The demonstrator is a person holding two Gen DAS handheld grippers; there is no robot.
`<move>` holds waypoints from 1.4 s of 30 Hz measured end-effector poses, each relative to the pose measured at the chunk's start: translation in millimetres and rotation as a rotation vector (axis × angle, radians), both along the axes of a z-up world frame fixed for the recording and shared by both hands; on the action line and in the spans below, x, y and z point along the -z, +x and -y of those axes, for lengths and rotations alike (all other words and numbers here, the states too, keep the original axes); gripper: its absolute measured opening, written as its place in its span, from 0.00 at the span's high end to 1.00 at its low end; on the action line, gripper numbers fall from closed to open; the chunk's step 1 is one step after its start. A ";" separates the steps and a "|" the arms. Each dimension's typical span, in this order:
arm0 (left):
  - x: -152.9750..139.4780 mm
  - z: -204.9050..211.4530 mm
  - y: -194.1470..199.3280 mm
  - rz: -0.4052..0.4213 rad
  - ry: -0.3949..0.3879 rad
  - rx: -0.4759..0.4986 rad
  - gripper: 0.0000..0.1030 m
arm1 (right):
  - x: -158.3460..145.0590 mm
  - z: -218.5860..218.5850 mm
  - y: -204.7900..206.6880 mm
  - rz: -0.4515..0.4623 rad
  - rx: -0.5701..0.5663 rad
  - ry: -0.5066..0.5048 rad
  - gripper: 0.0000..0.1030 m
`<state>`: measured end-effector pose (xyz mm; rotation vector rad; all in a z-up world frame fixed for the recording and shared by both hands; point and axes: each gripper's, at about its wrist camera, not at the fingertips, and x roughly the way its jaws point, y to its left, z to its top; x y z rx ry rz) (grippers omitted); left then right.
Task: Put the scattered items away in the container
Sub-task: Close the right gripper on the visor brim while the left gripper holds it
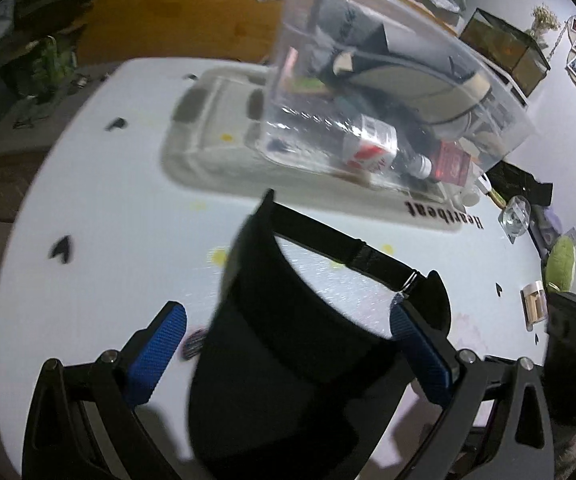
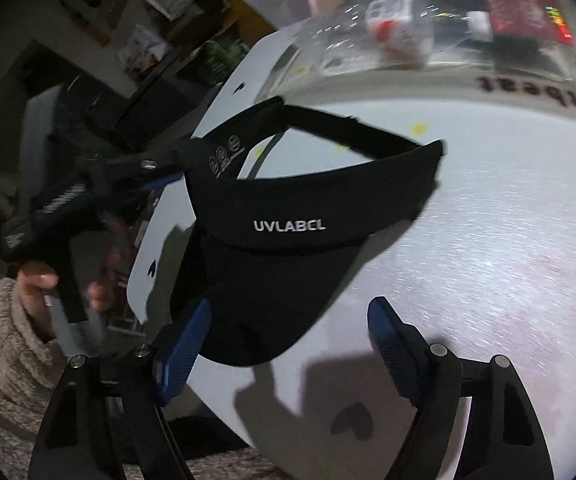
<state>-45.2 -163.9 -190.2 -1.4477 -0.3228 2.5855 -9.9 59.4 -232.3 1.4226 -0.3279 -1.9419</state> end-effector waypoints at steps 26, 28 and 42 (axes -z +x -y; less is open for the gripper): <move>33.6 59.2 39.5 0.105 -0.139 -0.143 0.01 | 20.2 -12.6 -13.3 0.128 0.026 -0.279 0.48; 31.4 62.7 36.1 0.098 -0.131 -0.157 0.01 | 14.9 -17.4 -12.4 0.129 0.039 -0.298 0.61; 20.1 84.8 19.8 0.062 -0.119 -0.211 0.01 | -23.2 27.4 -10.9 0.150 -0.056 -0.420 0.79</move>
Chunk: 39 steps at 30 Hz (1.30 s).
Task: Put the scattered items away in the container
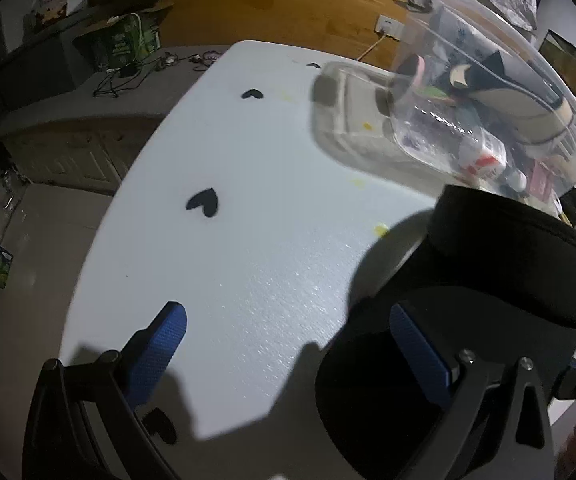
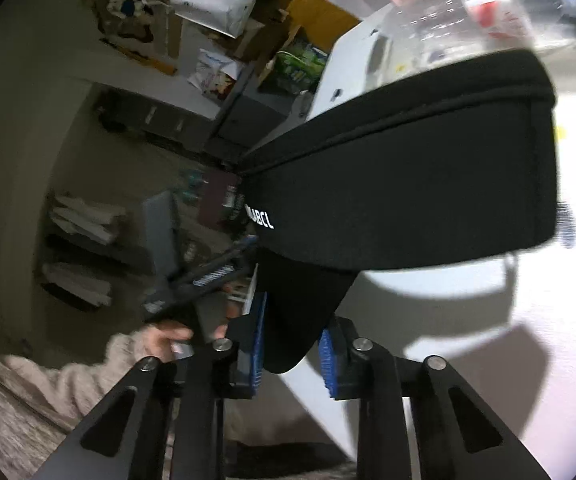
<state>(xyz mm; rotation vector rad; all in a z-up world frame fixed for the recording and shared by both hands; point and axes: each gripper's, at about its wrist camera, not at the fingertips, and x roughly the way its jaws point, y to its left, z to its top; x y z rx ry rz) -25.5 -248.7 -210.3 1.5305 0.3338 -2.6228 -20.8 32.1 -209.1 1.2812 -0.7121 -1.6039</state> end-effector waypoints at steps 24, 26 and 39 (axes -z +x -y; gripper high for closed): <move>-15.6 -76.4 45.2 -0.212 -0.397 0.485 0.15 | 10.7 -32.3 -57.8 0.421 0.295 -0.308 0.92; -4.8 -89.1 37.6 -0.217 -0.414 0.529 0.20 | 10.8 -35.6 -57.6 0.439 0.307 -0.316 0.92; 4.4 -112.1 -9.5 -0.222 -0.344 0.605 0.78 | 9.2 -55.5 -63.8 0.469 0.380 -0.310 0.92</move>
